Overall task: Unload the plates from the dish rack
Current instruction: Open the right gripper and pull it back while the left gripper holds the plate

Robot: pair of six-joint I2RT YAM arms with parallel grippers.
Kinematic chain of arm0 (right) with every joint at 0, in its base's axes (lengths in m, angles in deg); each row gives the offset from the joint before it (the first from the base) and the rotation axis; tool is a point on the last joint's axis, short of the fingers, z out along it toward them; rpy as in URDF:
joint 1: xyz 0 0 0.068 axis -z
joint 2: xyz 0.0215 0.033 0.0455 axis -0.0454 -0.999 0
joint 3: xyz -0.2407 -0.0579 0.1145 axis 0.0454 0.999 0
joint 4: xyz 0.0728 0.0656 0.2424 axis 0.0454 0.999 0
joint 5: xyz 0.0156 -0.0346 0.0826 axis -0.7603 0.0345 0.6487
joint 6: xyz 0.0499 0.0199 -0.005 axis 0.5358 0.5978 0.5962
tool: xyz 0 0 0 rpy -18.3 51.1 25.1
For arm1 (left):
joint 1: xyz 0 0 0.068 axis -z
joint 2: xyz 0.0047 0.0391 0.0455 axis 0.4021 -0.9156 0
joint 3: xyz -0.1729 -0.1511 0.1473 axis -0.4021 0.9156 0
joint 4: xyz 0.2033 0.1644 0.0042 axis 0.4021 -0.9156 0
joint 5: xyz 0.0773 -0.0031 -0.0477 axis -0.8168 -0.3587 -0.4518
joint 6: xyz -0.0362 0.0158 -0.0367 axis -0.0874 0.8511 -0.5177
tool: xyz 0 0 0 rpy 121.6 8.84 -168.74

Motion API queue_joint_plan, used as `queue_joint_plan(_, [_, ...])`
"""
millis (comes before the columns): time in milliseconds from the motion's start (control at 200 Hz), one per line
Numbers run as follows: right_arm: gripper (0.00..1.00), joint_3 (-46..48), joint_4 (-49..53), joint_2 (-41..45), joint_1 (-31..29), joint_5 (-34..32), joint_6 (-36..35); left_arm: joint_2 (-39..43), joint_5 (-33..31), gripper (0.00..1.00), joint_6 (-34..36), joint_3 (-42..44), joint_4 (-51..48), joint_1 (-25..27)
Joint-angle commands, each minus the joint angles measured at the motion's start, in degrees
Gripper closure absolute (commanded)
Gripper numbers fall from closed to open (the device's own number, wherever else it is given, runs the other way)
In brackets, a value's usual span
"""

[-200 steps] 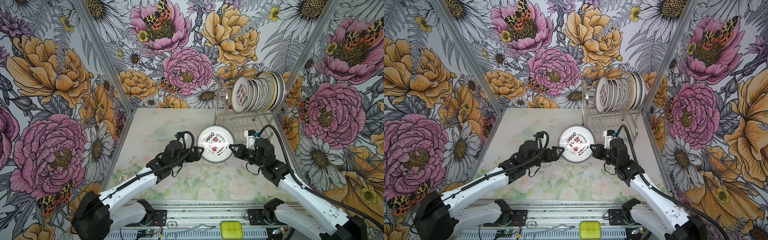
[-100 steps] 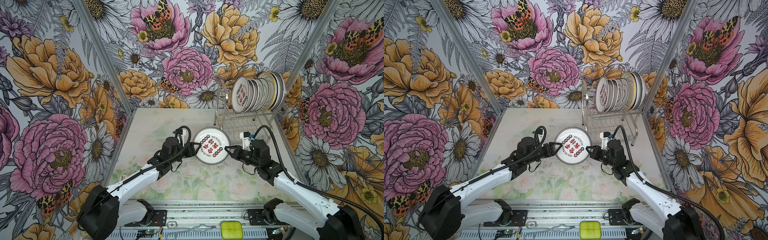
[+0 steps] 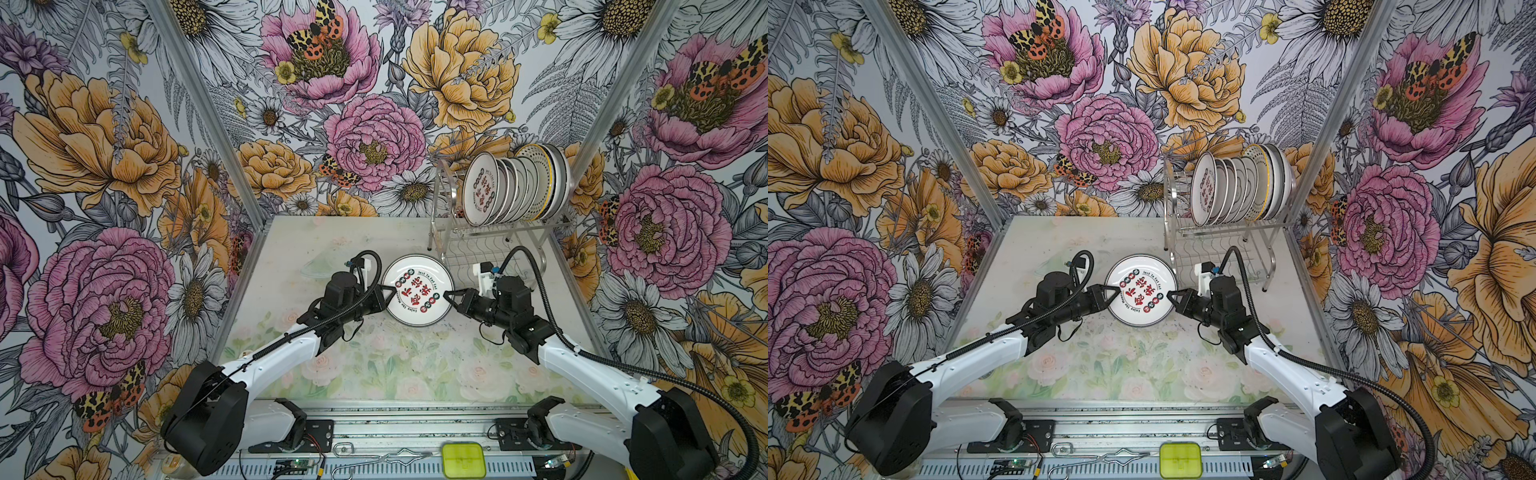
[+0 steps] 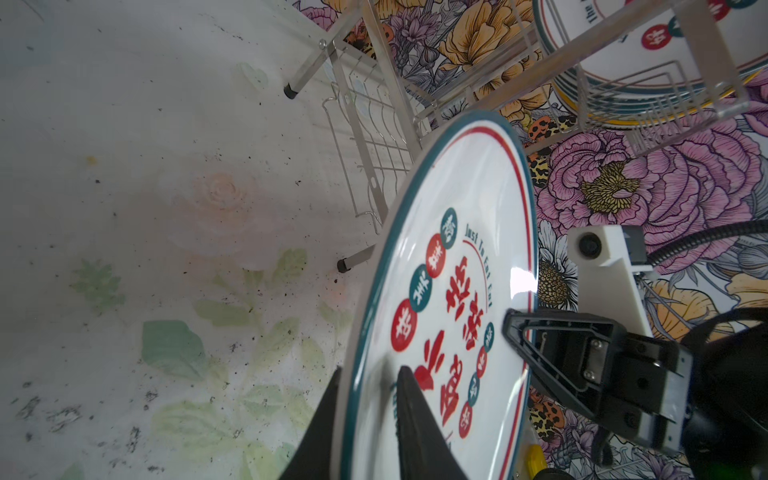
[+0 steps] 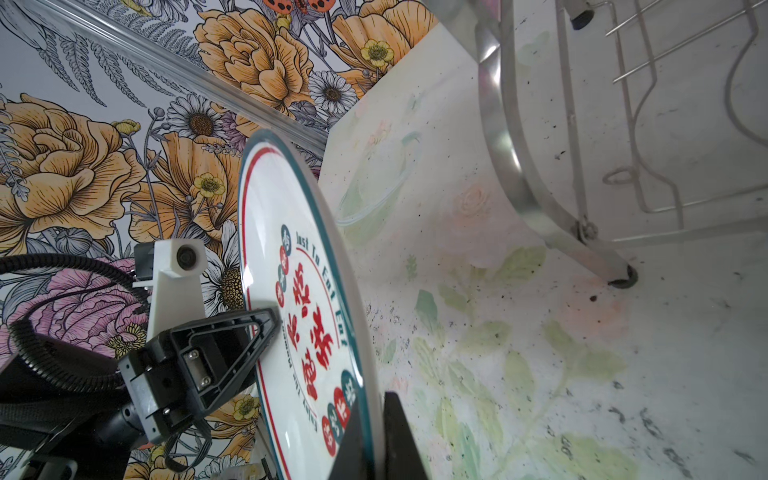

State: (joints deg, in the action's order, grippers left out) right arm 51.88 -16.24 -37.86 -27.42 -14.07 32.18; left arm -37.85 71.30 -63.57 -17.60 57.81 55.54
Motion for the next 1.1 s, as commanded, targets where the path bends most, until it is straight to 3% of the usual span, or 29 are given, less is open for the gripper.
queue_joint_plan(0, [1.00,-1.0,-4.8,-1.0,-0.5,1.7,-0.1,0.0,2.8,0.84,0.2,0.1,1.3,-0.2])
queue_joint_plan(265, [0.88,-0.9,-7.2,-2.7,-0.7,1.4,0.2,-1.4,3.2,1.00,-0.2,-0.4,-0.2,-0.7])
queue_joint_plan(500, [0.50,-0.7,-7.5,-2.6,-0.3,0.5,0.8,0.3,3.4,1.00,-0.2,-1.0,-4.4,-2.9])
queue_joint_plan(766, [0.46,1.9,-2.9,-0.7,2.6,-1.5,-1.4,9.3,1.0,1.00,1.3,-1.0,-15.2,-10.0])
queue_joint_plan(941, [0.44,3.0,1.2,0.8,5.1,-3.3,-4.8,13.1,0.0,1.00,-1.8,0.9,-17.8,-19.5])
queue_joint_plan(1096, [0.43,1.3,7.2,0.8,6.0,-8.0,-10.1,11.0,-2.8,1.00,-2.1,-0.1,-19.7,-27.3])
